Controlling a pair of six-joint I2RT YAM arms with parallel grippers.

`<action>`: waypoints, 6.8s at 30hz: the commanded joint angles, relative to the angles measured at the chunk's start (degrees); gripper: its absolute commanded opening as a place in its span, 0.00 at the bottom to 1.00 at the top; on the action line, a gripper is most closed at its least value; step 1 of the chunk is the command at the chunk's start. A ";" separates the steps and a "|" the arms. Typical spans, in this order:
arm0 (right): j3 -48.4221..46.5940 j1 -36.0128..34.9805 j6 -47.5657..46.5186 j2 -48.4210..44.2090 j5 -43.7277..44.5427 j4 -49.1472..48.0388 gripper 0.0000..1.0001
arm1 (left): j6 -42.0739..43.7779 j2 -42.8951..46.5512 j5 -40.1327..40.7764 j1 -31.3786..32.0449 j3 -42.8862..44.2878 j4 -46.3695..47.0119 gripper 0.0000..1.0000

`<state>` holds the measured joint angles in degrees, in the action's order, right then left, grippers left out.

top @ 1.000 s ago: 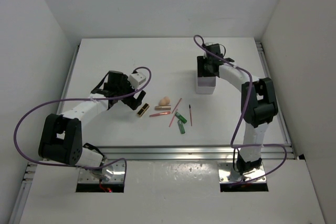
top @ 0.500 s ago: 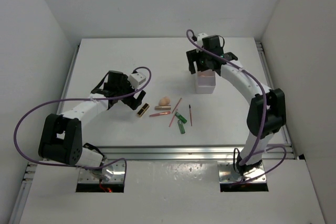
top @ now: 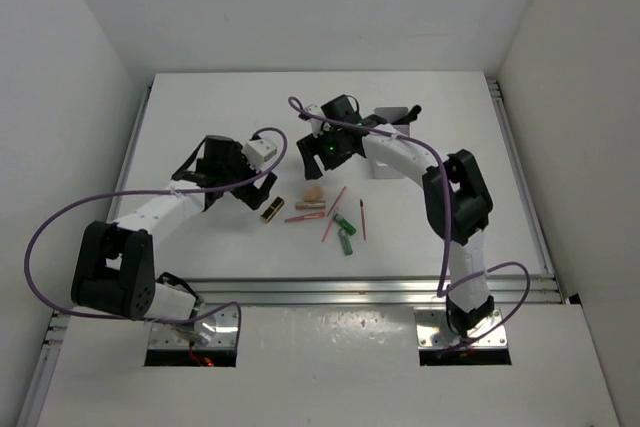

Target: Organize the makeup

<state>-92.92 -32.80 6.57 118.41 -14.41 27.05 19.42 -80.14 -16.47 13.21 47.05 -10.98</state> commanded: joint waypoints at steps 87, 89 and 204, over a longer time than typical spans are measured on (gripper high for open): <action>8.55 18.38 7.85 -12.59 21.53 1.42 0.78 | 4.22 1.13 -3.39 2.70 -5.22 3.95 1.00; 8.64 18.47 7.15 -14.25 21.53 1.52 0.81 | 4.74 0.08 -3.39 3.30 -4.52 3.95 1.00; 11.89 13.63 0.98 -19.72 27.69 3.27 0.00 | 0.09 -1.51 -3.31 6.21 16.32 0.08 1.00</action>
<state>-79.26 -20.80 3.11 96.99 4.75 25.36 21.04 -84.53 -20.97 19.03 64.01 -13.78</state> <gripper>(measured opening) 0.307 0.997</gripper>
